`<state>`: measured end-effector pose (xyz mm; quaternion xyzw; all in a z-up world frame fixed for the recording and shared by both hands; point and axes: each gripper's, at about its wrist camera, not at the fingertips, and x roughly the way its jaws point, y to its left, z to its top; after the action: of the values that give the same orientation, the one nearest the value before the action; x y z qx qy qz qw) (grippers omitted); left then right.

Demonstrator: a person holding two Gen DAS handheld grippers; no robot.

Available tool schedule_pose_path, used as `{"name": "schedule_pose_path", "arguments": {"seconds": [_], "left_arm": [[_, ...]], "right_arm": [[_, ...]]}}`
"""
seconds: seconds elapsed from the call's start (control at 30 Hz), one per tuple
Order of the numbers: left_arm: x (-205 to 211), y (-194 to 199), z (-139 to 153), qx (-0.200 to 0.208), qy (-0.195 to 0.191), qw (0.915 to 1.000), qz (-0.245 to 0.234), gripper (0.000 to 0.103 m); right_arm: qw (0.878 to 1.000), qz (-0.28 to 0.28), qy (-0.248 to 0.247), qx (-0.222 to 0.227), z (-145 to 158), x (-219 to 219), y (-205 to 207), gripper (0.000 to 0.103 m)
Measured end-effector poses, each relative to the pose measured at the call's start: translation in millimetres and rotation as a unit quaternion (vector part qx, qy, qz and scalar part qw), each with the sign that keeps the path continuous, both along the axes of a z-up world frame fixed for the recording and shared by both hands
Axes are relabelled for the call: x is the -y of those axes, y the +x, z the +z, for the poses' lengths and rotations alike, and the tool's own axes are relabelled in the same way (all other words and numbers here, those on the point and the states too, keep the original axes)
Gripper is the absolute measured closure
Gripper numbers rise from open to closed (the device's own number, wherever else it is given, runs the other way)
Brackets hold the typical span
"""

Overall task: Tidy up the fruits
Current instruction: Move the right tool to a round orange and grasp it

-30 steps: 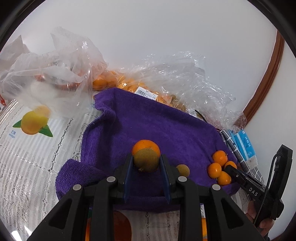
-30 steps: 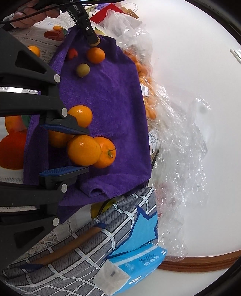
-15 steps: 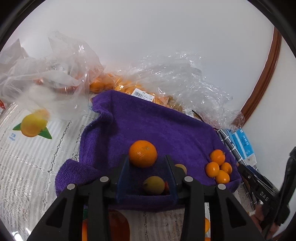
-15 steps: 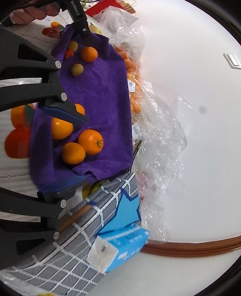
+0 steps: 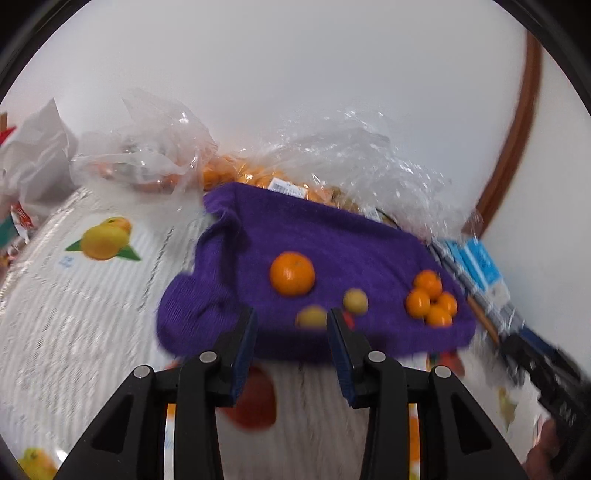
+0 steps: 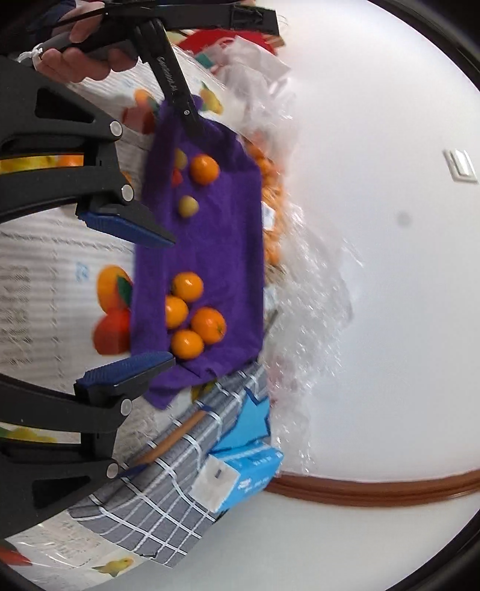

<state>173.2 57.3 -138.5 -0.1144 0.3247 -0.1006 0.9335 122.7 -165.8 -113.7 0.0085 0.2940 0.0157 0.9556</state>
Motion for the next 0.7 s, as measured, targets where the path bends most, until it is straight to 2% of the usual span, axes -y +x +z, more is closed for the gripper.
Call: {"name": "schedule_pose_path", "arguments": {"seconds": [0.1, 0.17, 0.37, 0.47, 0.7], "left_arm": [[0, -22, -1, 0.001, 0.028, 0.9995, -0.011, 0.066], [-6, -34, -2, -0.002, 0.029, 0.9995, -0.009, 0.066], [-36, -55, -2, 0.001, 0.003, 0.9983, 0.059, 0.066], [-45, -54, -4, -0.006, -0.014, 0.9975, 0.069, 0.066], [-50, -48, -9, -0.02, -0.026, 0.9966, 0.075, 0.064]], "right_arm": [[1.0, 0.017, 0.012, -0.01, -9, -9, -4, 0.046], [0.999, 0.029, 0.021, -0.025, -16, -15, -6, 0.046], [0.995, 0.056, 0.059, -0.062, -37, -31, -14, 0.051], [0.993, 0.073, 0.059, -0.076, -43, -43, -15, 0.053], [0.989, 0.111, 0.041, -0.092, -54, -72, -14, 0.053]]}}
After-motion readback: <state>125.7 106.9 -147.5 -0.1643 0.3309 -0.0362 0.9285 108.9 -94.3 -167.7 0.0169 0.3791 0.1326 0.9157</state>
